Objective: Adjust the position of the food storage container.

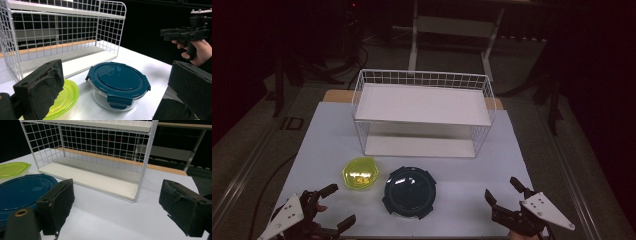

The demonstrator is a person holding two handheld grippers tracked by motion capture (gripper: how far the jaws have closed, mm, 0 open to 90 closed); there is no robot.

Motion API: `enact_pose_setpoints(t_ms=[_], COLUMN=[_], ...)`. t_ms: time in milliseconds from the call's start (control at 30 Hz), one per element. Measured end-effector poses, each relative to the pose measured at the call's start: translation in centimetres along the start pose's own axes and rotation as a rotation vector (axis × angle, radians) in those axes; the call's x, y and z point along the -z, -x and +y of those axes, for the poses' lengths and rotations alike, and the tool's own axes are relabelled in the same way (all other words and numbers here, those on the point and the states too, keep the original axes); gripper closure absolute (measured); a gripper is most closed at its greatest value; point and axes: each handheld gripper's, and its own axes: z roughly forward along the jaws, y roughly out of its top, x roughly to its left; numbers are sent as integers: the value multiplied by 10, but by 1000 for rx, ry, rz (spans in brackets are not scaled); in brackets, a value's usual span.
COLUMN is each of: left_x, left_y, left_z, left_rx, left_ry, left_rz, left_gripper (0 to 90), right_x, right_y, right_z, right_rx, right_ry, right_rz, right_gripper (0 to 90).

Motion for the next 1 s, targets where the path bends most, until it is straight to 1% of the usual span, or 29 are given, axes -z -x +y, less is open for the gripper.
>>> enact_pose_setpoints(t_ms=[167, 200, 233, 333, 367, 500, 533, 567, 600, 667, 700, 733, 767, 800, 833, 867, 933, 1000], left_x=[0, 0, 1, 0, 1, -1, -2, -3, -4, -6, -6, -10, -12, -13, -14, -14, -17, -20], left_y=[3, 4, 6, 7, 8, 8, 7, 6, 5, 5, 5, 5, 5, 5, 5, 5, 5, 4], left_z=[3, 4, 5, 7, 11, 15, 17, 19, 21, 24, 24, 27, 29, 31, 32, 33, 34, 31], left_rx=[-9, -14, -17, -12, -5, 8, 18, 15, 15, -5, -5, -21, -25, -33, -37, -44, -46, -44], left_ry=[9, 10, 14, 16, 28, 24, 20, 17, 11, -19, -19, -57, -73, -87, -90, -91, -115, -126], left_rz=[-8, -11, -13, -16, -32, -43, -46, -44, -60, -56, -56, -62, -66, -70, -69, -76, -86, -105], left_gripper=[0, 0, 0, 0, 0, 0, 0, 0, 0, 0, 0, 0, 0, 0, 7, 26, 69, 198], right_x=[2, 4, 8, 10, 10, 9, 9, 9, 9, 9, 9, 8, 7, 7, 7, 7, 6, 6], right_y=[-3, -4, -7, -9, -10, -13, -13, -14, -14, -13, -13, -13, -12, -11, -11, -11, -12, -11], right_z=[2, 3, 7, 9, 12, 15, 16, 18, 19, 21, 21, 21, 22, 22, 22, 22, 22, 22], right_rx=[4, 6, 15, 21, 23, 24, 20, 22, 15, 16, 16, 7, -8, -10, -10, -9, -8, -15], right_ry=[7, 16, 41, 50, 57, 56, 63, 65, 67, 63, 63, 58, 51, 48, 48, 47, 45, 46], right_rz=[2, 6, 0, 0, 12, 19, 28, 33, 37, 41, 41, 50, 55, 57, 60, 59, 61, 67], right_gripper=[125, 125, 125, 125, 125, 125, 125, 125, 125, 125, 125, 125, 125, 125, 125, 125, 125, 125])
